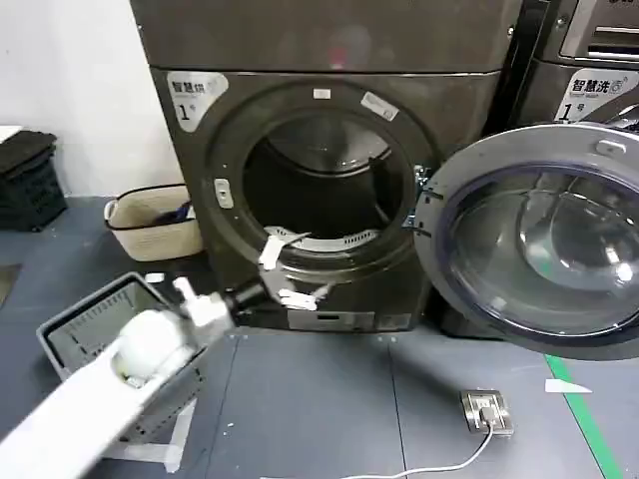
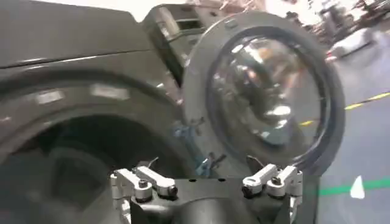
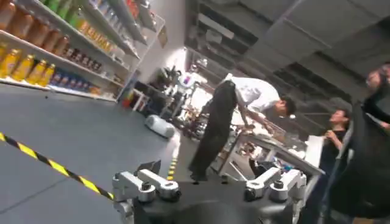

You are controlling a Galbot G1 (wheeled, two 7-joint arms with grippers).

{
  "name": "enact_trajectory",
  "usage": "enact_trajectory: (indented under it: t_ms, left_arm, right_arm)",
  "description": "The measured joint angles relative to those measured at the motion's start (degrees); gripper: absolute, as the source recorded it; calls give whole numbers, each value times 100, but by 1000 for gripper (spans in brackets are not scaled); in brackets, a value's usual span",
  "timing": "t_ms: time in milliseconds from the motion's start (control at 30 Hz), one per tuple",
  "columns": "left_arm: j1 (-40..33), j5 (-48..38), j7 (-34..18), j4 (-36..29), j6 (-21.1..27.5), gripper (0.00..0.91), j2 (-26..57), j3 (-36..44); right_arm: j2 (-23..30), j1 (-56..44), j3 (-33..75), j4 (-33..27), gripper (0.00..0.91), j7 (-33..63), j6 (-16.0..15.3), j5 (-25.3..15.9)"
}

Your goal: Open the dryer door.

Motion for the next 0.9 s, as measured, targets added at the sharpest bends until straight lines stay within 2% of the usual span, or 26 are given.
enact_trajectory:
  t_ms: [300, 467, 633, 900]
  left_arm:
    - [1401, -690, -123, -172, 395, 907, 475, -1752]
    - [2079, -1325, -413, -138, 882, 907, 585, -2725]
    - [2461, -2065, -990, -97, 1688, 907, 682, -3446]
    - [2478, -3479, -2068, 184, 3291, 907, 873, -4043]
  right_arm:
    - [-195, 81, -186, -52, 907, -27, -21, 0]
    - [-318, 156, -334, -47, 907, -31, -54, -10]
    - [-379, 204, -447, -31, 907, -44, -68, -10]
    - [-397, 210, -624, -79, 907, -86, -48, 42]
